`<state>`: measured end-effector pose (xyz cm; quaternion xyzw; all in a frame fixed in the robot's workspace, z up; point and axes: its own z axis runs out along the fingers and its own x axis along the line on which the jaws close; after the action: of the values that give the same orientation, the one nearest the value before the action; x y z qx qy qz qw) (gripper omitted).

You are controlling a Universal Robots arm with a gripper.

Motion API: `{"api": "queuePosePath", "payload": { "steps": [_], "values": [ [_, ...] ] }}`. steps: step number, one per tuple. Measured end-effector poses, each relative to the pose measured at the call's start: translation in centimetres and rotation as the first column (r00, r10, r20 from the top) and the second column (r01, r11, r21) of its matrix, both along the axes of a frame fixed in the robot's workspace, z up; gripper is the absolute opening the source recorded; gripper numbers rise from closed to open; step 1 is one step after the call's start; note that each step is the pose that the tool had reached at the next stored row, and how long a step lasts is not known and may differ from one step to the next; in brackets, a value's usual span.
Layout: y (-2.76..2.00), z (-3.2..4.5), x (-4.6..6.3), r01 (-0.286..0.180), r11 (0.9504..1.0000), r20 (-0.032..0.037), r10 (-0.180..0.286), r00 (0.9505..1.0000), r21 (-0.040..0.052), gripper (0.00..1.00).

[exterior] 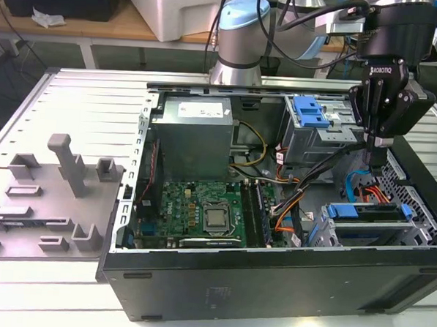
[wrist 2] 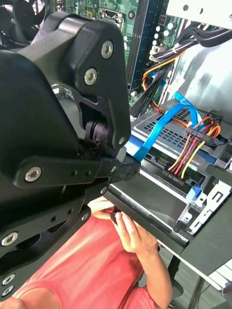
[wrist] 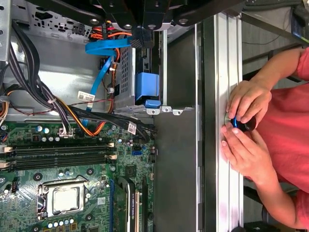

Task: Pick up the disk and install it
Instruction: 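Insert the second disk wire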

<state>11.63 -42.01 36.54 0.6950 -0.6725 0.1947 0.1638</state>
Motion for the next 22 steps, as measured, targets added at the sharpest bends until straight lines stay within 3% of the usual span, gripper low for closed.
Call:
{"api": "queuePosePath", "payload": {
  "steps": [2,5,6,7,16,22],
  "values": [
    [0.00,0.00,0.00,0.000,1.0000,-0.0001,0.000,1.0000,0.0000,0.11],
    [0.00,0.00,0.00,0.000,1.0000,0.0000,0.000,1.0000,-0.0001,0.30],
    [-0.01,0.00,0.00,0.000,1.0000,0.0000,0.000,1.0000,-0.0002,0.30],
    [-0.01,-0.02,0.00,0.000,1.0000,-0.0001,0.000,1.0000,-0.0003,0.36],
    [0.03,-0.84,0.00,0.000,0.9999,-0.0015,0.000,1.0000,-0.0135,0.36],
    [0.29,-0.87,0.00,0.000,0.9999,-0.0019,0.000,1.0000,-0.0138,0.36]
  ]
}}
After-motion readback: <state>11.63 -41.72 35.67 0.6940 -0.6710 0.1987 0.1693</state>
